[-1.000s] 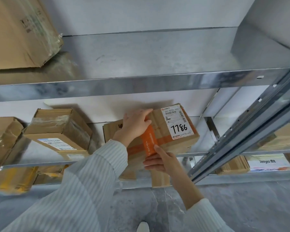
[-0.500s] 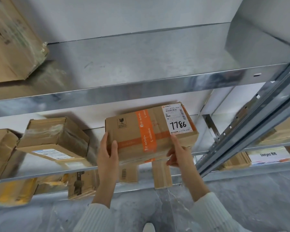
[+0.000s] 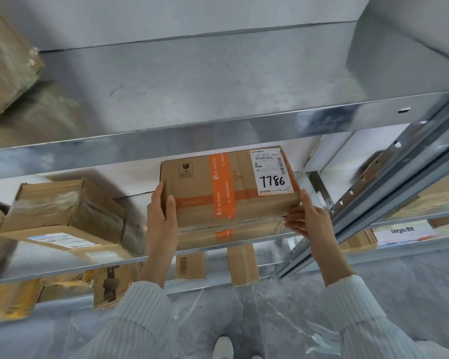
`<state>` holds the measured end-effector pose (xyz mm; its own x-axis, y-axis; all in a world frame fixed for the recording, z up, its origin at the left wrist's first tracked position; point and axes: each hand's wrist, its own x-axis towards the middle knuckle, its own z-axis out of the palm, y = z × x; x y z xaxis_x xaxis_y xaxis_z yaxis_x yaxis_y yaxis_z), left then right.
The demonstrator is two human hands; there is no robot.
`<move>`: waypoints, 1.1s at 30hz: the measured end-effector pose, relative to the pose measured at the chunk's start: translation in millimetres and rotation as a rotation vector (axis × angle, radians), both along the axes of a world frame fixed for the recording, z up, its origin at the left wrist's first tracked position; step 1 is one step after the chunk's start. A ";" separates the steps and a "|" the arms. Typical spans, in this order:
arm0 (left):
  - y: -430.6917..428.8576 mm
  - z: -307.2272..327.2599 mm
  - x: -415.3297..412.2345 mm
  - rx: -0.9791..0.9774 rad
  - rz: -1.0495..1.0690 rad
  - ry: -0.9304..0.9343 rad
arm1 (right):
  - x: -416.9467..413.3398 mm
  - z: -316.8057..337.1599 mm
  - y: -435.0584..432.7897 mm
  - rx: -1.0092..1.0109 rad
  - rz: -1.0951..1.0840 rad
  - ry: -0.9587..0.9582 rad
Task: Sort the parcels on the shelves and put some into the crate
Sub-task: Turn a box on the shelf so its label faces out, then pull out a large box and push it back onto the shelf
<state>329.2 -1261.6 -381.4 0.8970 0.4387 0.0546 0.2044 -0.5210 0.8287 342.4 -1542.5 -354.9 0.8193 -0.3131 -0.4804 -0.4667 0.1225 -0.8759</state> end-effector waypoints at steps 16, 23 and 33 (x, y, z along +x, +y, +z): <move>2.9 8.2 -3.5 -0.054 -0.076 0.020 | 0.4 -3.3 11.3 -0.032 -0.046 0.013; 15.8 21.9 -35.9 -0.197 -0.028 -0.032 | -13.5 0.7 17.5 0.041 -0.036 0.019; 63.8 42.5 -121.1 -0.275 0.005 -0.103 | -82.2 -5.8 109.3 0.111 0.159 0.016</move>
<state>208.2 -1197.8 -338.9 0.8906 0.4542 0.0238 0.1138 -0.2733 0.9552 260.2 -1433.2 -360.7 0.8464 -0.1247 -0.5177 -0.5013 0.1411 -0.8537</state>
